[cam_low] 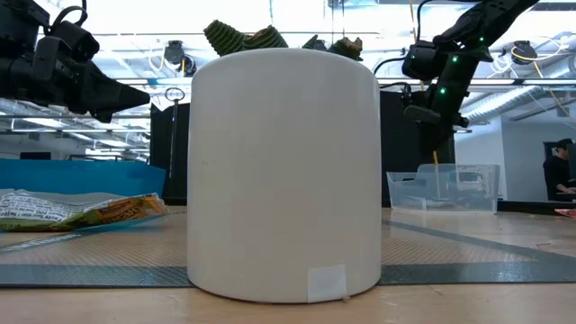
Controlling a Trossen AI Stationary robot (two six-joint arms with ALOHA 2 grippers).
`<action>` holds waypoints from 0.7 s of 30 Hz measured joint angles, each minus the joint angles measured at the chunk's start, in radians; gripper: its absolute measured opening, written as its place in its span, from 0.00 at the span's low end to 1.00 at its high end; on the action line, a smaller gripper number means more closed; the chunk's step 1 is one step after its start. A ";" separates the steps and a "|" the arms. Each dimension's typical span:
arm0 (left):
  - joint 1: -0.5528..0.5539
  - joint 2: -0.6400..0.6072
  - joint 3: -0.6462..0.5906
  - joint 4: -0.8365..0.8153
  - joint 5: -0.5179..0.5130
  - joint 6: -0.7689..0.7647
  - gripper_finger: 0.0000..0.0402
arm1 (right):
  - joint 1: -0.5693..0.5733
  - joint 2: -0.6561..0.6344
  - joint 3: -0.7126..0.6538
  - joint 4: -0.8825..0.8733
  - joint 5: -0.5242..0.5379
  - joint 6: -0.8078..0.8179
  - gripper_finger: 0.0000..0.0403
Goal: Pick and place Granola Bars by type
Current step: Put the red granola bar into the right transparent bin
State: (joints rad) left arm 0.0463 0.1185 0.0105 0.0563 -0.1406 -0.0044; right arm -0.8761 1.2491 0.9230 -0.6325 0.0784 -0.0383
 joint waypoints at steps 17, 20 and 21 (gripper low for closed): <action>0.000 0.000 0.000 0.000 0.000 0.000 0.10 | 0.038 0.000 0.000 0.178 -0.511 0.080 0.25; 0.000 0.000 0.000 0.000 0.000 0.000 0.10 | 0.079 0.000 0.000 0.226 -0.613 0.080 0.25; 0.000 0.000 0.000 0.000 0.000 0.000 0.10 | 0.094 -0.002 0.000 0.235 -0.636 0.081 0.25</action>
State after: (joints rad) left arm 0.0463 0.1184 0.0105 0.0563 -0.1406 -0.0044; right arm -0.7816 1.2472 0.9226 -0.3980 -0.5577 0.0422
